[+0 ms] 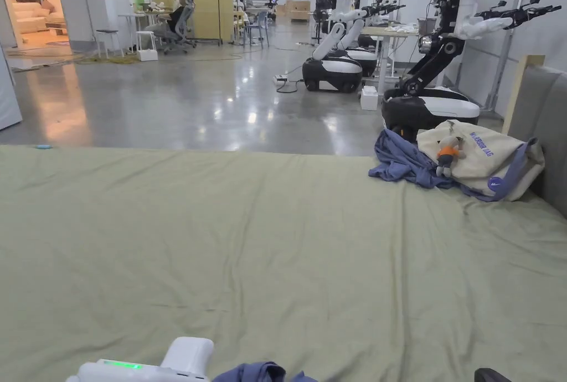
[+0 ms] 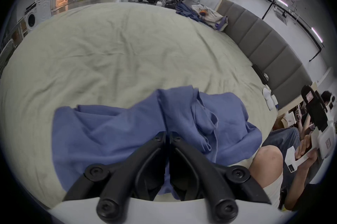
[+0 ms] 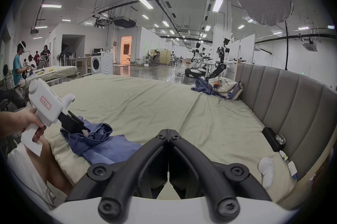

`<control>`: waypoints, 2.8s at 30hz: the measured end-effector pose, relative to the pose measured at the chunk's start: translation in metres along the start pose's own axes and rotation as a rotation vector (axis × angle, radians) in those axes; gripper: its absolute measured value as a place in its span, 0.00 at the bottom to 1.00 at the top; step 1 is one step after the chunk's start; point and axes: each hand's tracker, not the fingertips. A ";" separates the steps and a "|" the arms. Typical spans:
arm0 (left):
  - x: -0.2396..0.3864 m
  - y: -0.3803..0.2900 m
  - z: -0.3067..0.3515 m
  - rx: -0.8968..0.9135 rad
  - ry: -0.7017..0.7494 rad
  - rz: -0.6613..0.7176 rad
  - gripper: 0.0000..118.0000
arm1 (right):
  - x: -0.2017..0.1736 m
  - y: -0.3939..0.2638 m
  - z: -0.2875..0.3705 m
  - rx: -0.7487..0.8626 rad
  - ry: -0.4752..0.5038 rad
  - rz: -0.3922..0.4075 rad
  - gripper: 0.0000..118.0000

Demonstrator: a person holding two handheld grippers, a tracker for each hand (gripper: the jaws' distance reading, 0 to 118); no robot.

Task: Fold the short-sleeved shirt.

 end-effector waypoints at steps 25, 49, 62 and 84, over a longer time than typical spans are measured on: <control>-0.131 -0.072 0.151 0.565 0.174 0.069 0.02 | 0.001 0.000 0.001 0.008 -0.011 0.002 0.02; -0.164 -0.002 0.037 -0.018 -0.072 0.233 0.93 | -0.005 0.000 -0.002 -0.009 0.019 0.011 0.02; -0.139 0.014 0.019 -0.171 -0.102 0.161 0.60 | -0.003 -0.002 -0.006 -0.022 0.023 0.014 0.02; -0.213 0.032 0.139 0.067 0.150 0.311 0.15 | 0.003 -0.003 -0.004 -0.029 0.003 0.015 0.02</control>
